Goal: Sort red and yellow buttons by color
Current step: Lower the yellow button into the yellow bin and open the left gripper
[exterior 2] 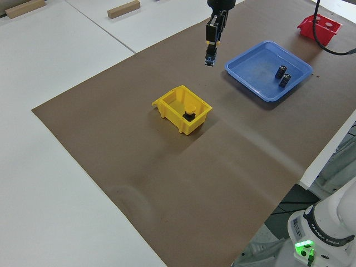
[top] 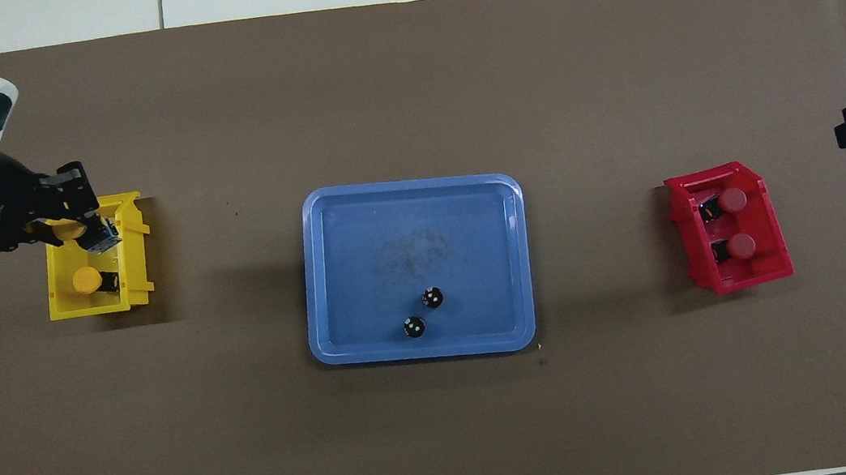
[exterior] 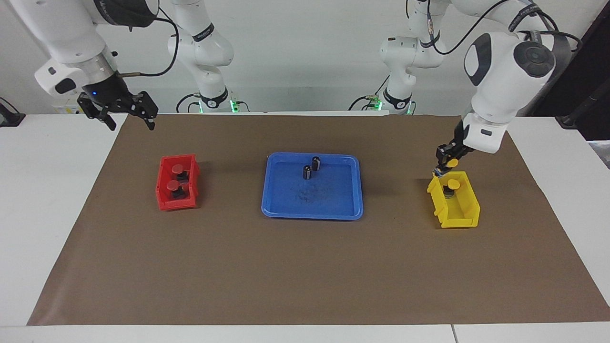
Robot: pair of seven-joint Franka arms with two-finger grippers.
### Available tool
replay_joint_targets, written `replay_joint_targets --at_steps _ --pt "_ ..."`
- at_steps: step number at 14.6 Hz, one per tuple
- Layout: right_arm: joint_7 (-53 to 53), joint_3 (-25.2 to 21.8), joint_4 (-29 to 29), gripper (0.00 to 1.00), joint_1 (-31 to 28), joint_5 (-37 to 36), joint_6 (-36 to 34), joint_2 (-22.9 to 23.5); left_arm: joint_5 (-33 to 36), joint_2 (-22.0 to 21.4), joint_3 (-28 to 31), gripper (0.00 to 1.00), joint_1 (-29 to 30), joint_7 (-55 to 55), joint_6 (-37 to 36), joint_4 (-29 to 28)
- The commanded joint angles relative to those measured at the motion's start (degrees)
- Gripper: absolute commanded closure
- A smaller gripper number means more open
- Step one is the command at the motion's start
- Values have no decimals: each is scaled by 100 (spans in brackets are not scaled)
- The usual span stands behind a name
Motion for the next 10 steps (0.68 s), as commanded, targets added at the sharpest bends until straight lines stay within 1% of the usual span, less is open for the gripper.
replay_joint_targets --at_steps 1,3,4,5,6,7,10 --pt "94 70 69 0 -39 -176 -69 242 -74 -140 -60 98 513 750 459 -377" --pt "103 70 41 0 -56 -159 -121 224 -74 -201 -60 98 628 883 968 -806" --pt "111 26 15 0 5 -159 -313 171 -65 -210 -60 98 664 910 1267 -1079" --pt "111 -218 -47 0 162 -167 -332 110 -65 -202 -60 98 664 962 1523 -1273" --pt "103 -560 -117 0 407 -159 -315 83 -56 -184 -51 98 664 1015 1734 -1388" --pt "103 -728 -161 0 523 -159 -306 66 -56 -149 -51 98 673 1094 1875 -1450" --pt "103 -739 -170 0 515 -150 -297 65 -65 -96 -51 98 778 1243 2253 -1652"
